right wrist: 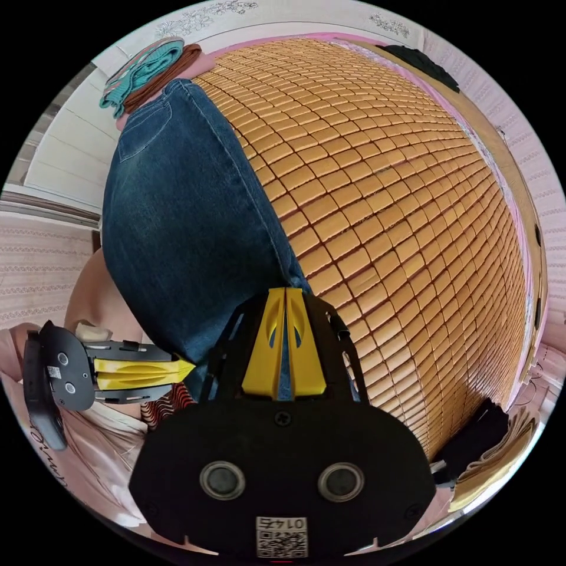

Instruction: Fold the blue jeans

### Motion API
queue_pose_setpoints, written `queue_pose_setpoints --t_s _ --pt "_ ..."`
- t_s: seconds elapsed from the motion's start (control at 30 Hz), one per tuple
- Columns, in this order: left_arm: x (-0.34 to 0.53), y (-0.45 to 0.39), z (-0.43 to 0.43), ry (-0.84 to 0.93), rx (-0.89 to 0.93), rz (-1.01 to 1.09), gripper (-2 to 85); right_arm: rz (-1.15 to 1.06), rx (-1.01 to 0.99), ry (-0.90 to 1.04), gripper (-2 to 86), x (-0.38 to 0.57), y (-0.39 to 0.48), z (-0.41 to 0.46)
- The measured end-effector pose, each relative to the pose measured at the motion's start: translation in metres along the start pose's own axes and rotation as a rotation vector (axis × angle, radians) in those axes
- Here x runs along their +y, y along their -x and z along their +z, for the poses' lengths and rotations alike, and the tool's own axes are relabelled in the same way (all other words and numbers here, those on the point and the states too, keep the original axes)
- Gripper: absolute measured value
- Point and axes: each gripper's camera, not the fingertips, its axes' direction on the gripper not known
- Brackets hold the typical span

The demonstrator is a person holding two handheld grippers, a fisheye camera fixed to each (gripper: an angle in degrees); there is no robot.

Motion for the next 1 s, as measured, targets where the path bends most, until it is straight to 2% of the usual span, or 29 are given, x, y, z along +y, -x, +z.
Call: queue_pose_setpoints --t_s 0.13,0.3,0.37,0.43,0.5,0.57,0.67,0.77,0.87,1.0 --pt "-0.003 -0.003 0.007 0.026 0.025 -0.006 -1.0 0.076 -0.081 -0.036 -0.4 0.032 -0.028 -0.016" --pt "-0.001 -0.007 0.012 0.018 0.047 -0.040 -1.0 0.258 -0.148 -0.258 -0.2 0.135 -0.058 -0.061" --pt "0.004 -0.009 0.010 -0.006 0.065 -0.058 -1.0 0.389 -0.146 -0.411 0.1 0.243 -0.076 -0.094" --pt "0.009 -0.011 0.005 -0.041 0.101 -0.076 -1.0 0.550 -0.088 -0.443 0.6 0.337 -0.094 -0.109" --pt "0.015 -0.012 -0.005 -0.085 0.124 -0.108 -1.0 0.760 -0.013 -0.424 1.7 0.433 -0.115 -0.118" --pt "0.019 -0.011 -0.009 -0.099 0.117 -0.142 -1.0 1.011 0.060 -0.343 9.5 0.549 -0.138 -0.118" --pt "0.023 -0.003 -0.010 -0.077 0.102 -0.201 -1.0 1.202 0.003 -0.254 14.1 0.647 -0.160 -0.100" --pt "0.022 0.003 -0.007 -0.042 0.067 -0.238 -1.0 1.256 -0.134 -0.230 14.2 0.698 -0.178 -0.077" --pt "0.018 0.007 0.000 -0.004 0.031 -0.277 -1.0 1.277 -0.369 -0.372 9.8 0.742 -0.187 -0.075" --pt "0.014 0.007 0.016 0.055 0.027 -0.313 -1.0 1.200 -0.380 -0.443 6.0 0.776 -0.178 -0.099"
